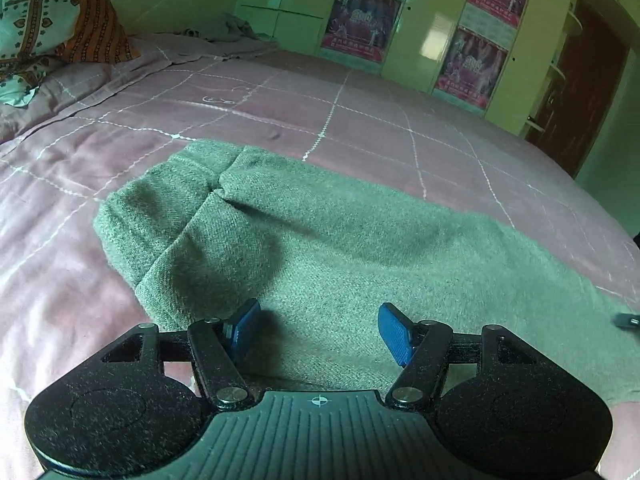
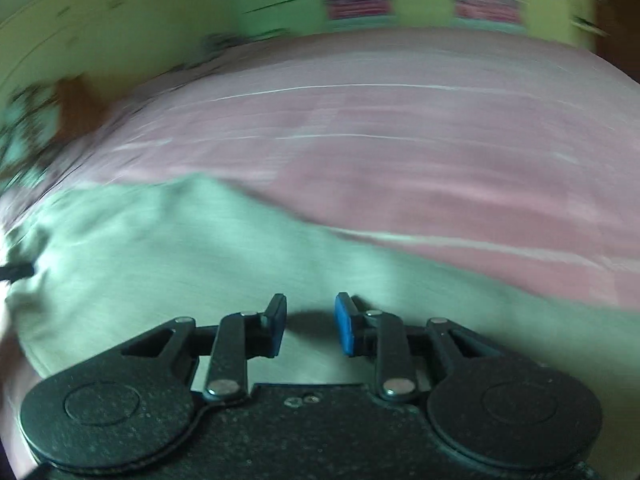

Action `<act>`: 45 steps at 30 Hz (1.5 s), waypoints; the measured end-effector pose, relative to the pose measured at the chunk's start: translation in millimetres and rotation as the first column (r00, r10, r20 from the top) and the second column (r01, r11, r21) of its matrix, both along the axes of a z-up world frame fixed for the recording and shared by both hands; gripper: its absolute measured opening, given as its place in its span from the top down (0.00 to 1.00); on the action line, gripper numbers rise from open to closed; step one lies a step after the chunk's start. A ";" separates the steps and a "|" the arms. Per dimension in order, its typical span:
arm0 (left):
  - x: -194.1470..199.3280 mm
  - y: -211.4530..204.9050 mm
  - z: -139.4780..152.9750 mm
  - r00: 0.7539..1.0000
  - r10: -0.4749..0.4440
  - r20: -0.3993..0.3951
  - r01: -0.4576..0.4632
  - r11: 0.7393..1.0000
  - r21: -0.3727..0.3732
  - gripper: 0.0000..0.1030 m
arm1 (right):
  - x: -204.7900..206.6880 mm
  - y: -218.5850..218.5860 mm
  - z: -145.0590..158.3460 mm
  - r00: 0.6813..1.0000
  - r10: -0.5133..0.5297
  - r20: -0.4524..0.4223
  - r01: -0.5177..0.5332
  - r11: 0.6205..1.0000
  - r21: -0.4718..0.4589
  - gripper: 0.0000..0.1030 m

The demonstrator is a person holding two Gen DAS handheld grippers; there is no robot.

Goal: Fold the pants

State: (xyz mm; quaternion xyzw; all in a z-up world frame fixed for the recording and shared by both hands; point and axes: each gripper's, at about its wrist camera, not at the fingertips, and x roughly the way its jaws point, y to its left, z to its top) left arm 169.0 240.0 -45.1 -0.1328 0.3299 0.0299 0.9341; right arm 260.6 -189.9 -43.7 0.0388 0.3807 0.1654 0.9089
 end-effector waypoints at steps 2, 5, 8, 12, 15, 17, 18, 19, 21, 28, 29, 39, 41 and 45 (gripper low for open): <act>4.0 -9.5 5.9 1.000 0.017 -0.017 -0.017 1.000 0.010 0.37 | -15.6 -48.9 0.8 0.996 -0.094 0.011 0.094 0.995 -0.020 0.78; 17.1 -17.5 27.3 0.998 -0.008 0.060 0.010 1.000 -0.027 0.37 | -39.2 -116.5 5.7 0.966 -0.258 0.014 0.258 0.966 -0.023 0.78; 46.1 -40.7 43.8 0.994 -0.071 0.086 0.068 0.997 0.034 0.37 | -56.9 -145.0 19.2 0.938 -0.345 0.035 0.345 0.939 0.013 0.68; 90.5 -61.8 46.0 0.993 -0.115 0.039 0.111 0.990 0.089 0.37 | -45.7 -107.8 38.2 0.956 -0.280 0.089 0.269 0.956 0.114 0.69; 101.0 -59.3 51.6 0.992 -0.116 0.057 0.108 0.985 0.133 0.37 | -13.3 -36.6 45.6 0.984 -0.140 0.109 0.121 0.980 0.159 0.69; 101.5 -43.9 52.0 0.996 -0.070 0.049 0.065 0.992 0.107 0.37 | 10.8 15.7 45.0 0.992 -0.063 0.109 0.041 0.980 0.196 0.69; 102.3 -38.2 50.5 0.997 -0.061 0.039 0.057 0.993 0.105 0.37 | 25.4 46.6 42.9 0.995 -0.020 0.102 -0.002 0.977 0.215 0.69; 105.1 -32.2 45.7 0.999 -0.048 0.019 0.045 0.992 0.114 0.37 | 37.5 75.4 40.2 0.995 0.024 0.100 -0.046 0.974 0.223 0.69; 115.0 -20.5 30.8 0.999 -0.028 -0.035 0.030 0.997 0.076 0.37 | 59.4 128.9 30.8 0.991 0.097 0.088 -0.115 0.967 0.226 0.69; 120.6 -15.6 -3.3 0.995 -0.079 -0.056 0.085 0.991 0.106 0.37 | 91.6 239.3 -27.4 0.967 0.254 -0.026 -0.249 0.961 0.122 0.73; 119.3 -16.4 -0.2 0.996 -0.076 -0.057 0.082 0.991 0.106 0.37 | 89.9 238.1 -28.8 0.967 0.255 -0.007 -0.253 0.961 0.115 0.77; 92.6 -37.2 19.1 0.999 -0.041 0.008 0.040 0.995 0.090 0.30 | 67.6 197.0 -18.7 0.987 0.163 -0.012 -0.162 0.986 0.036 0.67; 91.2 -50.5 17.6 0.997 -0.071 -0.001 0.071 0.997 0.043 0.24 | 52.8 169.5 -13.6 0.993 0.119 0.009 -0.120 0.992 0.038 0.60; 81.6 -90.1 12.6 0.985 -0.168 -0.026 0.170 0.980 0.103 0.24 | 32.7 99.6 -10.4 1.000 0.012 -0.025 -0.011 0.999 0.052 0.63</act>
